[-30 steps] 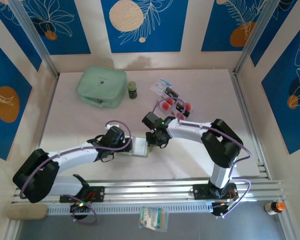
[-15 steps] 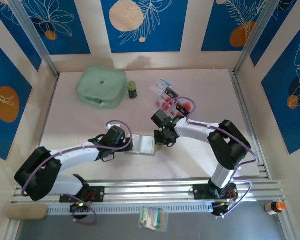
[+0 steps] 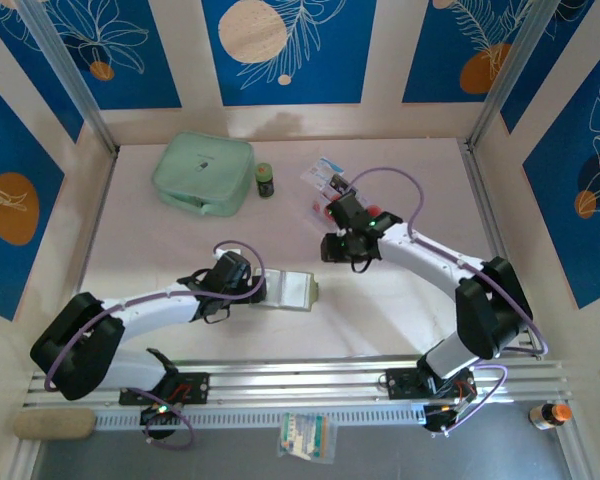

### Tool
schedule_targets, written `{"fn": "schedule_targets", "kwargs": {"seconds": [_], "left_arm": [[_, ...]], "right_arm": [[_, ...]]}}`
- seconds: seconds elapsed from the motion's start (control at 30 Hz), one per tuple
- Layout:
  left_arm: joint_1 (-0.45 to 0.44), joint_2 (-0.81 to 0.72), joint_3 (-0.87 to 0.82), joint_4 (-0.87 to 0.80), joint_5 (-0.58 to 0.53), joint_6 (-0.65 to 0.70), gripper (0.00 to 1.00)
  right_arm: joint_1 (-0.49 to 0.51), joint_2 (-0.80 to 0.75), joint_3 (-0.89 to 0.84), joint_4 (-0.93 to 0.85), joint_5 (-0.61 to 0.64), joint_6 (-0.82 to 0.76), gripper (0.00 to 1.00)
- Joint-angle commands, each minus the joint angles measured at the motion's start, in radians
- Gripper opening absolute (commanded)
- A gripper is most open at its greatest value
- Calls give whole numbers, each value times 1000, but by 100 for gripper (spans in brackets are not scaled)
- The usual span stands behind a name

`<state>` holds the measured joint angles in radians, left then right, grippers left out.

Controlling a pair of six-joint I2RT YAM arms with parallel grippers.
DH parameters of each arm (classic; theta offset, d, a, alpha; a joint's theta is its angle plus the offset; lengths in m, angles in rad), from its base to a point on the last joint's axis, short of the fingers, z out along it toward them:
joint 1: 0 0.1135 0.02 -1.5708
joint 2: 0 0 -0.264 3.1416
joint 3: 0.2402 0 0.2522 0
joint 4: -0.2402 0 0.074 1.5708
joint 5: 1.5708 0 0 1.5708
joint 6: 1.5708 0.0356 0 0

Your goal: Put the credit cards into the card holder

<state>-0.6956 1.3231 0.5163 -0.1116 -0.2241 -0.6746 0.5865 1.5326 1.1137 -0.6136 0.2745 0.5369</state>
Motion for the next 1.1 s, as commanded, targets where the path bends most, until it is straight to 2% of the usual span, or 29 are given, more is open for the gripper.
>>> {"fn": "schedule_targets", "kwargs": {"seconds": [0.0, 0.17, 0.4, 0.67, 1.07], "left_arm": [[7, -26, 24, 1, 15, 5, 100], [7, -46, 27, -7, 15, 4, 100], [7, -57, 26, -13, 14, 2, 100], [7, -69, 25, -17, 10, 2, 100], [7, -71, 26, -18, 8, 0, 100]], "right_arm": [[-57, 2, 75, -62, 68, -130, 43], [-116, 86, 179, -108, 154, -234, 42], [-125, 204, 282, -137, 255, -320, 39], [-123, 276, 325, -149, 298, -355, 35], [-115, 336, 317, -133, 289, -355, 30]]}}
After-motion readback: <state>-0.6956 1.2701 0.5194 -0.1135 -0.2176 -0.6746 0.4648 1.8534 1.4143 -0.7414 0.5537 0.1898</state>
